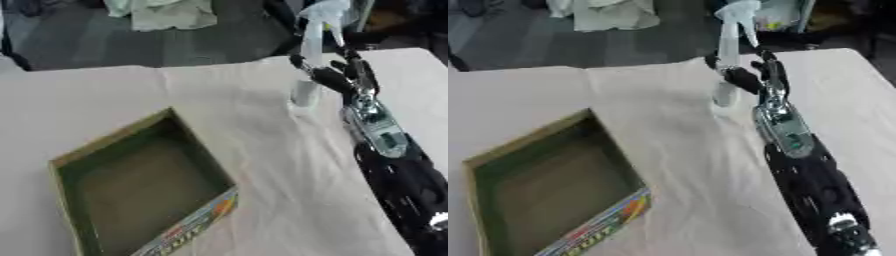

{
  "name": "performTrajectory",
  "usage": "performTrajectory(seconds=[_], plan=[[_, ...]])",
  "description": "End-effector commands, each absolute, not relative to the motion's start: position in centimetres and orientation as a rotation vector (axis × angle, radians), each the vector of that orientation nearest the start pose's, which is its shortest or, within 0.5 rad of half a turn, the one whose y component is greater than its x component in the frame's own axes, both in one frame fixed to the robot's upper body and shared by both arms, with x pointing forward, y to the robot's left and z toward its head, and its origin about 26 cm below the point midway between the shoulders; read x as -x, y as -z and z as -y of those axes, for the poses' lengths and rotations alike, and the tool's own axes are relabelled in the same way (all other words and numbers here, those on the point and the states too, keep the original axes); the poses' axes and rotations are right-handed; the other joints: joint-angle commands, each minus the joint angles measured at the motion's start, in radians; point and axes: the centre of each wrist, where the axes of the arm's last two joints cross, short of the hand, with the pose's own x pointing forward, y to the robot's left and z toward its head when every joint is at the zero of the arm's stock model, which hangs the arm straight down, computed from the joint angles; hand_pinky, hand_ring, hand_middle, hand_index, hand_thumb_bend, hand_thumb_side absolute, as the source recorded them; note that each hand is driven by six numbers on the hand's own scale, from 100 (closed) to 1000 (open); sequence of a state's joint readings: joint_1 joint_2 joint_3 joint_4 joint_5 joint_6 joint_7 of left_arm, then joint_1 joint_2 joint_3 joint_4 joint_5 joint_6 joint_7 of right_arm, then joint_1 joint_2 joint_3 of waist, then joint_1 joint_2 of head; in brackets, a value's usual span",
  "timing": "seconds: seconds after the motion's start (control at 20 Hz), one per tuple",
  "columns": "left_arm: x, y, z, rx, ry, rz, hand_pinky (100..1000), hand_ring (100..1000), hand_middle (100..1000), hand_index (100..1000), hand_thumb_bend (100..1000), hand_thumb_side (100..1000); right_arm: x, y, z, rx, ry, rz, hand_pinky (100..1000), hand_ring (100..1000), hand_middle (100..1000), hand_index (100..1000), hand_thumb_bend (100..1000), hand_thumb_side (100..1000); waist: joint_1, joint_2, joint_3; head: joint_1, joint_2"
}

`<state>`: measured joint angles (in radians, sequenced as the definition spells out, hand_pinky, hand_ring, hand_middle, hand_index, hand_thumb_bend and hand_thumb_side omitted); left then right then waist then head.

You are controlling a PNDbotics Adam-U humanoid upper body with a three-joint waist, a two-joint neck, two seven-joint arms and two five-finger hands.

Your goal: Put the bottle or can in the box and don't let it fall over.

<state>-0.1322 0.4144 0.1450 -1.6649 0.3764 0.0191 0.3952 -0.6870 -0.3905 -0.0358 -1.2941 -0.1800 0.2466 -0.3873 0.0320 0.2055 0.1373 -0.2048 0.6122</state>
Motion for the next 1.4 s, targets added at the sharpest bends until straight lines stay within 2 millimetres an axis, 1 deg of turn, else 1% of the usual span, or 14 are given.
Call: performTrajectory(seconds=[0.05, 0.55, 1.4], plan=[[-30.5, -10.7, -36.4, -0.358, -0.364, 1.820, 790, 779, 734, 780, 598, 768, -42.9, -19.7, 29.5, 0.426, 0.155, 1.781, 705, 957, 979, 885, 750, 237, 0.002, -0.012, 0.001, -0.003, -0.013], [-30.5, -10.7, -36.4, -0.358, -0.365, 1.821, 791, 779, 734, 780, 597, 768, -43.2, -19.7, 29.4, 0.447, 0.152, 1.772, 705, 956, 977, 881, 745, 230, 0.003, -0.011, 0.000, -0.004, -0.012], [-30.5, -10.7, -36.4, -0.356, -0.368, 1.819, 791, 779, 733, 780, 596, 767, -43.8, -19.8, 28.3, 0.449, 0.169, 1.764, 702, 948, 968, 873, 729, 220, 0.005, -0.008, 0.003, -0.007, -0.017]])
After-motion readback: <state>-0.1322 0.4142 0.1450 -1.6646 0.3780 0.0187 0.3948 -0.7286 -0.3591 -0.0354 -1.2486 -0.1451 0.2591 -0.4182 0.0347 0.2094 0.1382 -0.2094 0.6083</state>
